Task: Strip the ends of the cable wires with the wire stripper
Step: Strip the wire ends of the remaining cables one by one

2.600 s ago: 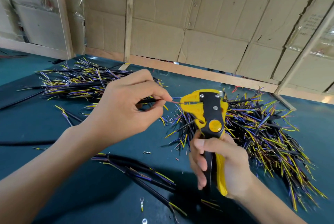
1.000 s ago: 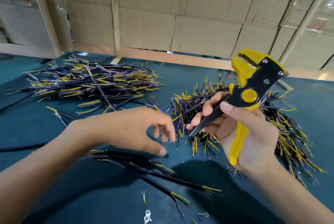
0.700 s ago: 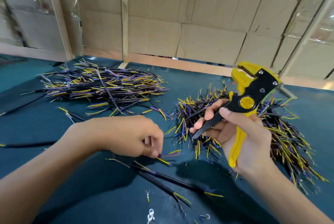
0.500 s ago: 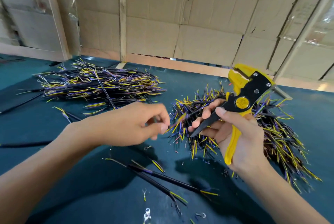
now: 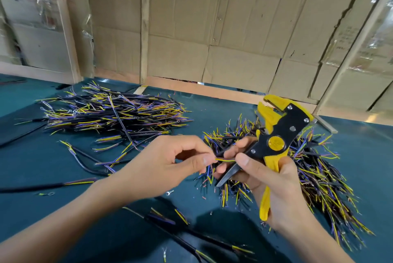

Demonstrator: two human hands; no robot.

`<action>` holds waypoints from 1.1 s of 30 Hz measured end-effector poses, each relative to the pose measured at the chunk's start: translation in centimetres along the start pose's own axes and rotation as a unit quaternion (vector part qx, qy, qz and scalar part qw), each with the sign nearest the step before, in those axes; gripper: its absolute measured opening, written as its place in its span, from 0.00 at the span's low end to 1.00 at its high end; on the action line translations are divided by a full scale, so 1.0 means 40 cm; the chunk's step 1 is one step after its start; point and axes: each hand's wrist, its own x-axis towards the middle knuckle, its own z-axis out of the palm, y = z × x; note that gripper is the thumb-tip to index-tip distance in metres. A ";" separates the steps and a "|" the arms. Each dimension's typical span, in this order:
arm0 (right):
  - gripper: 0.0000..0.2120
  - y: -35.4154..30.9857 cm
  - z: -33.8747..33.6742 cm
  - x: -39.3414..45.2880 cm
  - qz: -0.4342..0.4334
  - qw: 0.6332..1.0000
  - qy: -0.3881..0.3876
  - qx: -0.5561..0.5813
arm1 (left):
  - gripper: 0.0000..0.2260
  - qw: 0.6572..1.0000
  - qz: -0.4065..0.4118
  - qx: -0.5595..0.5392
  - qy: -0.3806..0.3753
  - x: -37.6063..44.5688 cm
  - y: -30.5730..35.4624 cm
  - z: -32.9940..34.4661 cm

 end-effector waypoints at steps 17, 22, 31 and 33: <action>0.10 0.002 0.010 0.010 -0.023 0.994 0.058 -0.084 | 0.07 0.919 -0.203 -0.338 0.012 0.017 0.020 0.031; 0.13 0.020 0.012 0.007 -0.010 0.991 0.062 -0.122 | 0.05 0.915 -0.212 -0.338 0.052 0.021 0.017 0.037; 0.11 0.027 0.035 -0.005 0.063 0.996 0.021 -0.057 | 0.12 0.860 -0.247 -0.432 0.117 0.014 0.014 0.073; 0.08 0.026 0.034 -0.006 0.067 0.996 0.025 -0.054 | 0.13 0.841 -0.260 -0.456 0.134 0.015 0.015 0.075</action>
